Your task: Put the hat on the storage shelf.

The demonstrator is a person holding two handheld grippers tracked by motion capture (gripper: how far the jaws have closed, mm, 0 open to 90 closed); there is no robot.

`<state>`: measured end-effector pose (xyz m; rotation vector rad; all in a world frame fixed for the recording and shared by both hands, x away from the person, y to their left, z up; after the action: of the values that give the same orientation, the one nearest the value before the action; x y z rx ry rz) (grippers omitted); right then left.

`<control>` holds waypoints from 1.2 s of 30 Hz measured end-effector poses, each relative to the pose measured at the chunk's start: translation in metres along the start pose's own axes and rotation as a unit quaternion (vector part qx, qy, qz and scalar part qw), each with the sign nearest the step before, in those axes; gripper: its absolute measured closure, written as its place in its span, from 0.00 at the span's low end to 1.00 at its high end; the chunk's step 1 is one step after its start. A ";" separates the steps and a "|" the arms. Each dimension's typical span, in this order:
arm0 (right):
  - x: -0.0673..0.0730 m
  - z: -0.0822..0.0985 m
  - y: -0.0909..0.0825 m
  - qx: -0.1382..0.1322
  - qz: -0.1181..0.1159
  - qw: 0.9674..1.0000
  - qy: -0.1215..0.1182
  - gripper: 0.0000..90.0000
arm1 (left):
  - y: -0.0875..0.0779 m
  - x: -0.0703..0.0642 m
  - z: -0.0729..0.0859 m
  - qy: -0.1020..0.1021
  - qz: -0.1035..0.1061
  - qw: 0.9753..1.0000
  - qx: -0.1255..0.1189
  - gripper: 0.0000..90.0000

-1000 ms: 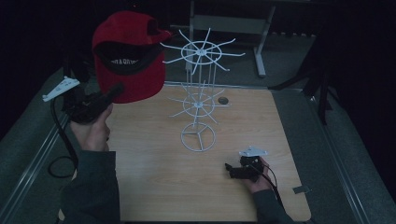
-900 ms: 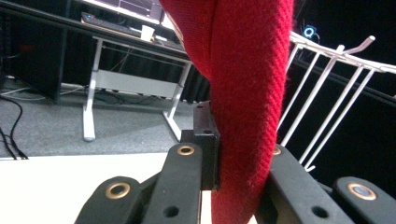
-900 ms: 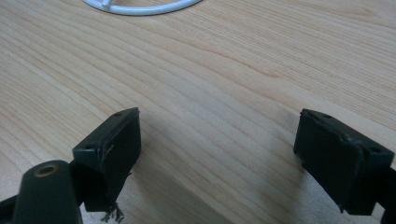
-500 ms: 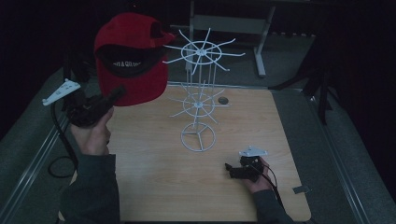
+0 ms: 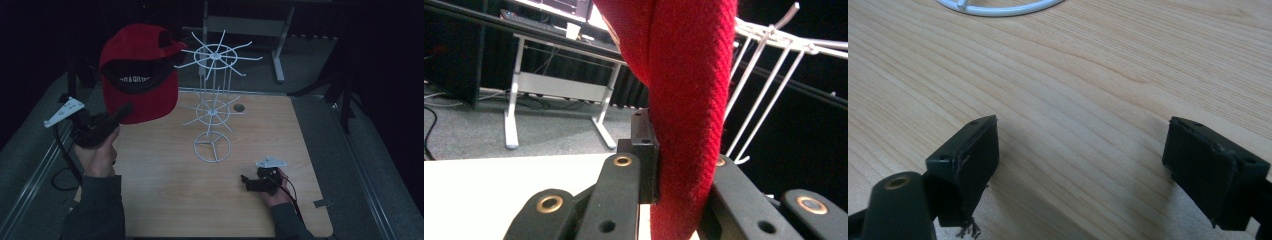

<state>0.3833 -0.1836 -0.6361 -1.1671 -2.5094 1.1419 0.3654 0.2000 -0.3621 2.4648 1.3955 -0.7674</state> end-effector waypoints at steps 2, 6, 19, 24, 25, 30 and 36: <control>0.000 0.000 0.000 0.000 0.000 1.000 0.000 0.16 | 0.000 0.000 0.003 0.001 0.003 1.000 0.000 0.95; 0.000 0.000 0.000 0.000 0.000 1.000 -0.001 0.16 | 0.001 0.003 0.021 0.000 0.005 1.000 0.010 0.95; 0.000 0.000 0.000 -0.002 0.001 1.000 -0.001 0.16 | 0.001 0.025 0.066 0.002 -0.012 0.999 0.031 0.95; 0.000 0.000 0.000 -0.002 0.002 1.000 -0.001 0.16 | 0.008 0.023 0.087 0.012 -0.008 0.999 0.047 0.93; 0.000 0.000 0.000 -0.002 0.001 1.000 -0.001 0.16 | 0.008 0.023 0.087 0.012 -0.008 0.999 0.047 0.93; 0.000 0.000 0.000 -0.002 0.002 1.000 -0.001 0.16 | 0.014 0.017 0.098 0.032 -0.003 0.997 0.066 0.92; 0.000 0.000 0.000 -0.002 0.001 1.000 -0.001 0.16 | 0.015 0.008 0.108 0.050 0.023 0.994 0.091 0.90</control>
<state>0.3838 -0.1835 -0.6361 -1.1706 -2.5137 1.1391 0.3448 0.1534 -0.4587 2.6992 1.3512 -0.8045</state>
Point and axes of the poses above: each handheld gripper's, and its own axes: y roughly forward along the jaws, z roughly out of its underside, x roughly to its left, the point moved 10 cm from there along y, roughly forward along the jaws, and after that the axes turned 13 degrees about -y, right-handed, at the moved point
